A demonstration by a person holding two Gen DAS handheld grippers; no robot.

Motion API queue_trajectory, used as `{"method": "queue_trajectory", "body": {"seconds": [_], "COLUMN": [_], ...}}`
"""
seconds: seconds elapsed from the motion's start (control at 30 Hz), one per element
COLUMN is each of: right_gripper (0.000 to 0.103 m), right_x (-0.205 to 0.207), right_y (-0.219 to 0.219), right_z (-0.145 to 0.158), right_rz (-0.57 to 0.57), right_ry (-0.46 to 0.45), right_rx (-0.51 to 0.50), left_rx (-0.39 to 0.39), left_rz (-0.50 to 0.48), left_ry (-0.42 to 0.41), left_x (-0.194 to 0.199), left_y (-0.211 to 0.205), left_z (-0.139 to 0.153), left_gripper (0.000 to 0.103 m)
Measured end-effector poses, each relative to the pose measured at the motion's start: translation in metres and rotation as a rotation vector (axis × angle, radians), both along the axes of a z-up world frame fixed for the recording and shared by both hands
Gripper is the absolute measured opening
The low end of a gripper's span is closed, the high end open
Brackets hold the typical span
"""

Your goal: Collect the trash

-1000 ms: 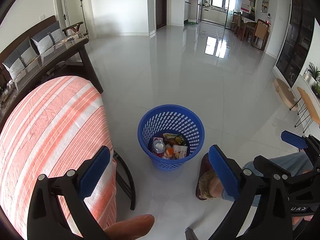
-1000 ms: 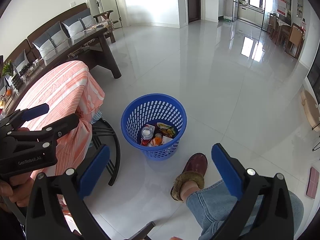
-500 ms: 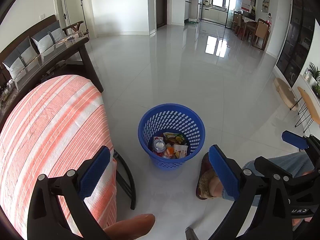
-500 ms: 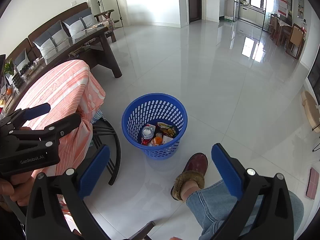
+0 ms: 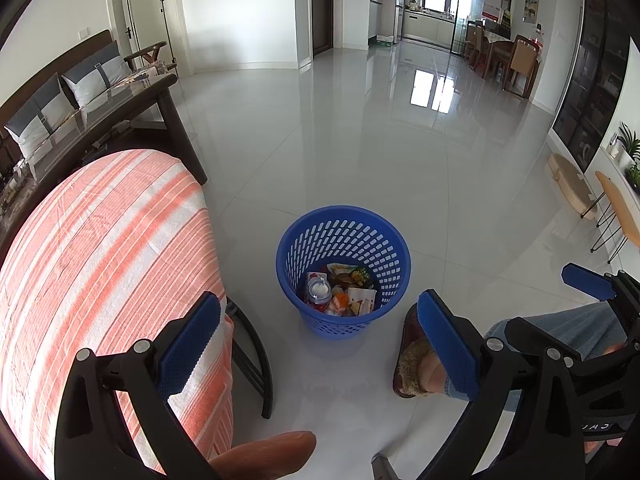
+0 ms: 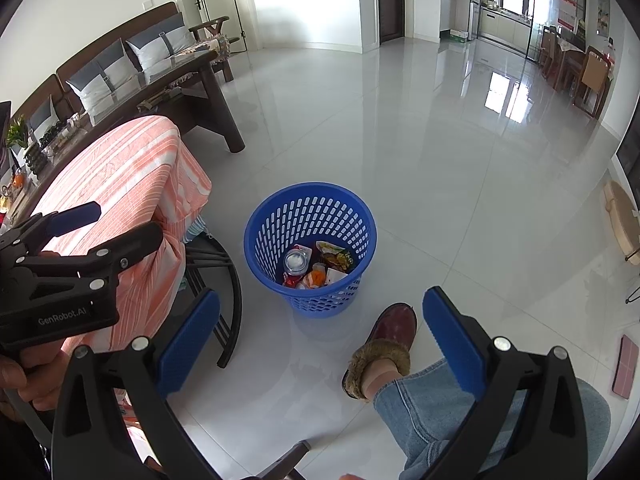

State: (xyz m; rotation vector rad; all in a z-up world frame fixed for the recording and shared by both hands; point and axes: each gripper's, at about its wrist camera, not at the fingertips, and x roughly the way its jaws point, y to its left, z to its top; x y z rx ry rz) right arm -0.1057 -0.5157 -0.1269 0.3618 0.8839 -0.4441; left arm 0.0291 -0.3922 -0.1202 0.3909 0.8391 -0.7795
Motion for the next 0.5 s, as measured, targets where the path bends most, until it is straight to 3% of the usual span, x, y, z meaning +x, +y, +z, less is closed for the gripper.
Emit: {"method": "queue_trajectory", "body": {"seconds": [0.5], "right_gripper": [0.098], "right_x": [-0.0001], "right_y": [-0.0012], "right_z": [-0.0025], "right_rz": [-0.003], "right_ry": [0.001], "right_rx": [0.0], "left_rx": [0.003], "left_rz": [-0.002], "left_ry": [-0.001], "left_x": [-0.001], "left_y": [0.0013], "left_z": [-0.0011], "left_gripper": [0.098]}}
